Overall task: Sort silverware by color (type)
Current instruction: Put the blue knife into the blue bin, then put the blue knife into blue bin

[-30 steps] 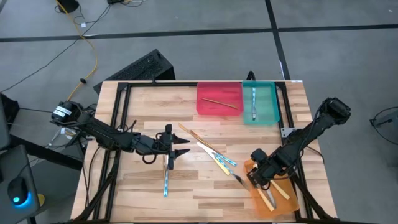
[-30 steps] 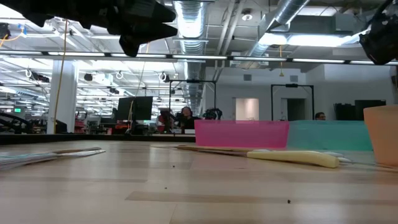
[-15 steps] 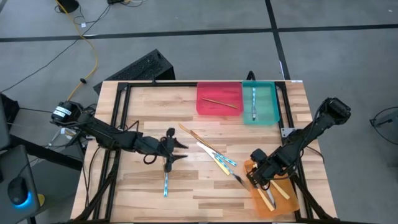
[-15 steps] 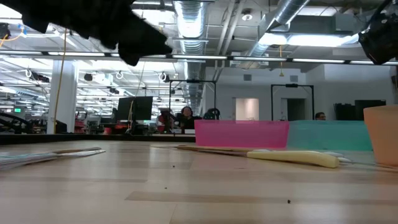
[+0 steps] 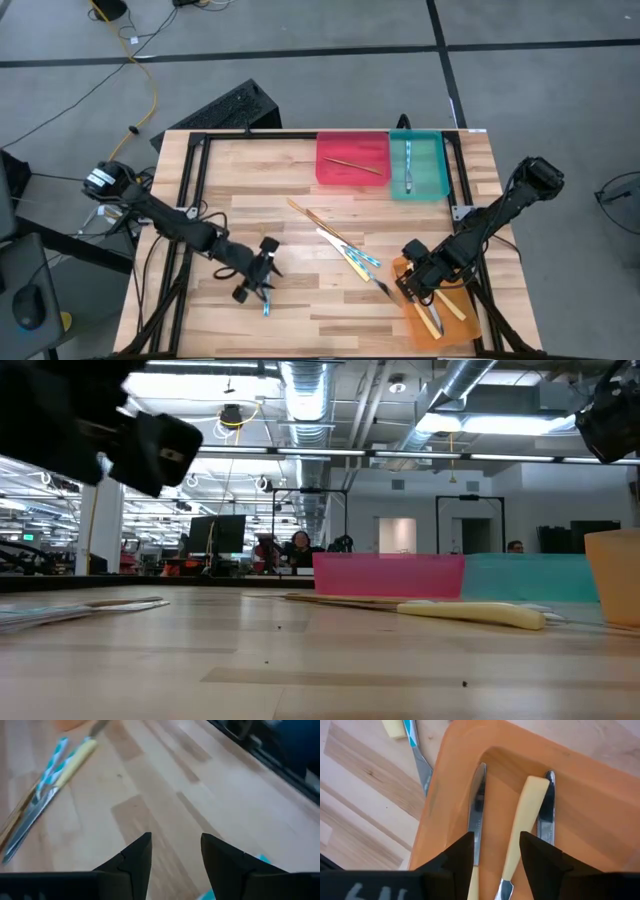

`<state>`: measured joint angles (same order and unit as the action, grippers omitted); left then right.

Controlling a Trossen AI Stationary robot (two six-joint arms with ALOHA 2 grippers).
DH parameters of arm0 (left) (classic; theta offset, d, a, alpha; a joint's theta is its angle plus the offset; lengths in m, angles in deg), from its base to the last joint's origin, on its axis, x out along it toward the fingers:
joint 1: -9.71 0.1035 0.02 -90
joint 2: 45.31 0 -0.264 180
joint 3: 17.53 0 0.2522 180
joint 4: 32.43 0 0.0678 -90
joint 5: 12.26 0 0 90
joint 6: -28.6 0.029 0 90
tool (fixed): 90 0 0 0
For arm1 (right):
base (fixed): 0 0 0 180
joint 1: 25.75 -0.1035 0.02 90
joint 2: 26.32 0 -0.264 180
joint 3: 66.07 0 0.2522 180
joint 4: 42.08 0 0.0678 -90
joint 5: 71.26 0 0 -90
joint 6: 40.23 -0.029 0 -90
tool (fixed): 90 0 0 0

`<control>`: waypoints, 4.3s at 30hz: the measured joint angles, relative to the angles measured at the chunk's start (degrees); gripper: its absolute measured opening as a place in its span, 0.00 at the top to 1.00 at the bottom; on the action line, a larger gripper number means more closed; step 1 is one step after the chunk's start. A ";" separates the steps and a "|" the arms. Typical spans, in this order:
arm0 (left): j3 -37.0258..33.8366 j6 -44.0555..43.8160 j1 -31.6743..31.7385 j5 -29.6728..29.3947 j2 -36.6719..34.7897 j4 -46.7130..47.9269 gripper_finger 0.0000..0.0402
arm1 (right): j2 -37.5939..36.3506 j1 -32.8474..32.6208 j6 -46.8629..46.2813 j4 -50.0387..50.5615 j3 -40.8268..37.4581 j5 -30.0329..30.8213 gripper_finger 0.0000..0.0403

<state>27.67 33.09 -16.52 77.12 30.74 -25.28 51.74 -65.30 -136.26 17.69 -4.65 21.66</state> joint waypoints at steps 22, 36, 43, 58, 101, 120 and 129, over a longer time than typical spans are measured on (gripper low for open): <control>-0.02 21.42 -6.23 0.13 0.04 5.93 0.62 | 0.01 0.00 0.07 -1.56 0.02 0.22 0.56; -0.02 25.71 -4.64 0.59 1.83 6.33 0.62 | 0.02 0.02 0.07 -1.55 0.02 1.97 0.56; -0.04 26.82 -4.16 0.83 8.31 5.57 0.62 | 0.02 0.02 0.05 -1.74 0.02 1.99 0.56; 0.06 28.94 -3.94 0.87 12.85 2.45 0.64 | 0.02 0.02 0.48 -1.74 0.02 2.08 0.56; -0.08 19.28 -3.45 -2.55 13.13 -8.29 0.97 | 0.02 0.35 6.56 -3.42 6.25 7.60 0.56; -0.06 19.87 2.99 9.59 13.22 -6.73 0.70 | 0.02 0.35 7.58 -3.14 6.27 7.69 0.56; 0.17 20.94 2.22 9.14 19.59 -9.98 0.70 | 0.02 0.33 7.56 -3.12 6.27 7.69 0.56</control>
<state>27.84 54.03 -14.30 86.26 50.32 -35.26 51.76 -64.97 -128.70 14.58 1.63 29.36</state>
